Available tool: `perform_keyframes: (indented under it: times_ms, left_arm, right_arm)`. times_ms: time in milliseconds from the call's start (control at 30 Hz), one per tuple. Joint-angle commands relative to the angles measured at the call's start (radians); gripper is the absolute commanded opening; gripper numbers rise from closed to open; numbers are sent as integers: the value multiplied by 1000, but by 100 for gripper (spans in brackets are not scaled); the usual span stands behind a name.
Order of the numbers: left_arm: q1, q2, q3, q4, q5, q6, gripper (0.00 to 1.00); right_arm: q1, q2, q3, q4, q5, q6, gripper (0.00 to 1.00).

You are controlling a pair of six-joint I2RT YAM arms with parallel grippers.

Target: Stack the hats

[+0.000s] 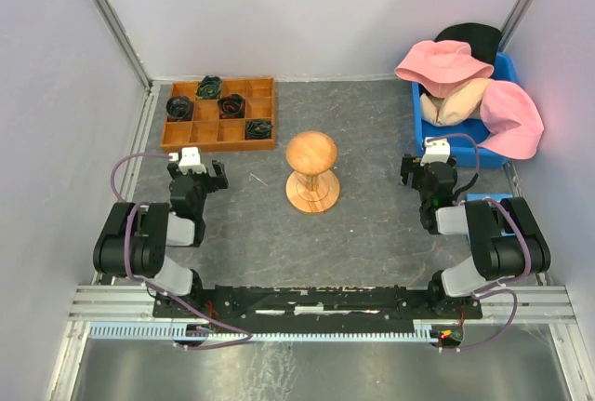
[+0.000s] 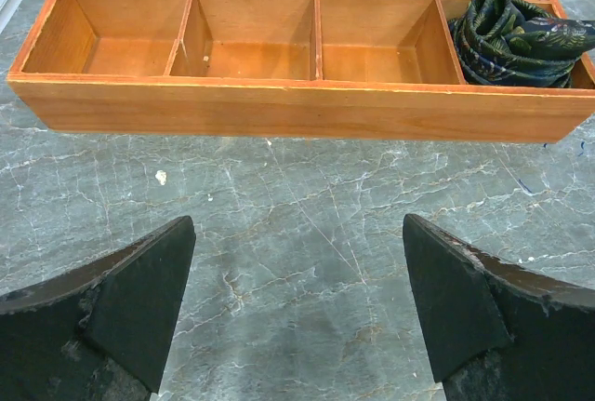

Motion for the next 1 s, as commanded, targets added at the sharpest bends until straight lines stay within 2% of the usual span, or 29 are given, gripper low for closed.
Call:
perform_keyframes:
  times_ms: [0, 500, 667, 733, 833, 967]
  left_arm:
    - [4, -2, 16, 36, -21, 36, 99]
    - [2, -3, 18, 30, -26, 37, 99]
    - [-30, -73, 24, -19, -163, 22, 99]
    - [-36, -167, 58, -139, -189, 17, 99]
    - [-36, -319, 159, -468, -215, -62, 99]
    - [-36, -427, 335, -821, -103, -182, 99]
  right_arm:
    - [-3, -5, 27, 31, 7, -3, 99]
    - [-4, -3, 30, 25, 2, -1, 99]
    - [-3, -31, 30, 0, -30, -17, 99]
    - [-3, -98, 81, -141, -42, -22, 99]
    - [-3, -205, 156, -338, -53, -16, 99]
    - [-4, -357, 302, -616, -81, 66, 99]
